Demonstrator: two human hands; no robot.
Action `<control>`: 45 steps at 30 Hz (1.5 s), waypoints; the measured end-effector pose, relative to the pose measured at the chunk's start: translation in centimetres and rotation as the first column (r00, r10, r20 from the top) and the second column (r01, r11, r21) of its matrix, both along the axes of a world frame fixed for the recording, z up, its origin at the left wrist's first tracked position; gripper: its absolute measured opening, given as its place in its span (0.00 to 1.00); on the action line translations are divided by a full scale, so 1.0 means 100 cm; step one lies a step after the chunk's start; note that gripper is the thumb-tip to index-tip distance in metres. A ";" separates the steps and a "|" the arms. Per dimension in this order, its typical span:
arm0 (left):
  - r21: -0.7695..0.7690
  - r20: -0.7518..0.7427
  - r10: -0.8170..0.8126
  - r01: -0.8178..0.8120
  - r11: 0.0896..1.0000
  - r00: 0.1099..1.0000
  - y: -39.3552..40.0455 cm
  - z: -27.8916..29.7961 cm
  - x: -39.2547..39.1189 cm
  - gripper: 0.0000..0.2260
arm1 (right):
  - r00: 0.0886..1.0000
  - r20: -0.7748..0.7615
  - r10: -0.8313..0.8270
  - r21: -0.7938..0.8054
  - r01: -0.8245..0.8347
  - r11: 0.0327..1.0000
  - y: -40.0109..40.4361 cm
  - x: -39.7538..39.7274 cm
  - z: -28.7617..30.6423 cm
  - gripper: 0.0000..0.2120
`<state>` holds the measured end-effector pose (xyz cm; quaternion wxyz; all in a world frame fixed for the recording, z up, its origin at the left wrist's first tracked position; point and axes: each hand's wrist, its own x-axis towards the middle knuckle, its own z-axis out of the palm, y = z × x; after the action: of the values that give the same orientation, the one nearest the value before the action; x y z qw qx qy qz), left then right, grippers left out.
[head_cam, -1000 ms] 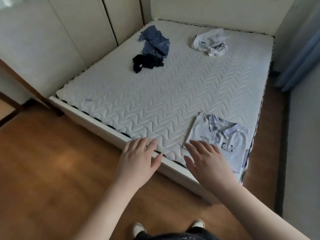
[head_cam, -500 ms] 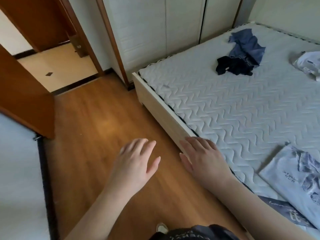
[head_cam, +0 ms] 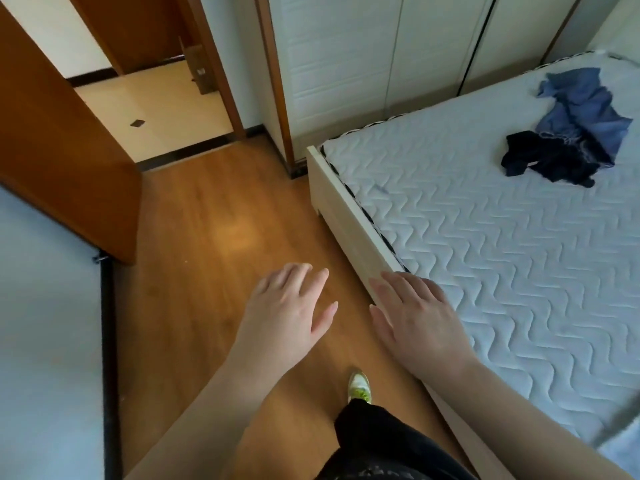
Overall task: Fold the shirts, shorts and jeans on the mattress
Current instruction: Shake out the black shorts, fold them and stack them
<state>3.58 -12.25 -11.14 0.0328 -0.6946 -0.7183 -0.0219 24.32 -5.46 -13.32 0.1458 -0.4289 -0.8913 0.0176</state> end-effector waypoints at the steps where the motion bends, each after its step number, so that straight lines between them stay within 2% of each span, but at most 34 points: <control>1: -0.015 0.000 0.016 -0.016 1.000 1.000 0.014 0.000 -0.005 0.23 | 1.000 -0.017 -0.021 -0.001 0.021 1.000 0.016 -0.009 -0.001 0.15; 5: -0.012 0.012 0.132 -0.132 0.991 0.991 0.057 0.007 -0.030 0.23 | 0.997 -0.083 -0.004 0.005 0.005 1.000 0.074 -0.048 0.003 0.15; 10: -0.007 0.000 0.240 -0.240 0.971 0.971 0.093 0.009 -0.060 0.21 | 0.990 0.016 0.137 -0.080 -0.135 0.988 0.133 -0.099 0.007 0.20; 16: 0.015 -0.006 0.284 -0.284 0.959 0.959 0.131 0.003 -0.113 0.20 | 0.956 0.074 0.285 -0.170 -0.269 0.948 0.185 -0.169 0.005 0.21; 23: 0.031 0.026 0.309 -0.310 0.950 0.951 0.192 -0.016 -0.219 0.21 | 0.928 0.144 0.343 -0.129 -0.326 0.937 0.249 -0.274 -0.004 0.22; 29: -0.018 0.028 0.265 -0.265 0.964 0.964 0.248 -0.016 -0.328 0.26 | 0.928 0.218 0.302 -0.149 -0.274 0.950 0.302 -0.374 0.004 0.24; 34: -0.040 -0.011 0.179 -0.179 0.983 0.984 0.313 0.000 -0.415 0.22 | 0.943 0.219 0.249 -0.166 -0.216 0.962 0.351 -0.445 0.013 0.22; 40: -0.049 0.012 0.132 -0.131 0.990 0.991 0.398 0.002 -0.463 0.24 | 0.967 0.202 0.155 -0.128 -0.130 0.983 0.424 -0.495 0.006 0.21; 45: -0.060 0.036 0.043 -0.041 0.997 0.998 0.499 -0.001 -0.491 0.26 | 0.981 0.184 0.061 -0.067 -0.049 0.997 0.505 -0.521 -0.005 0.21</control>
<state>-45.48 37.67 -11.24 -0.0006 -0.6796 -0.7335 -0.0128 -27.80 45.03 -13.87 0.0482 -0.4082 -0.9116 0.0093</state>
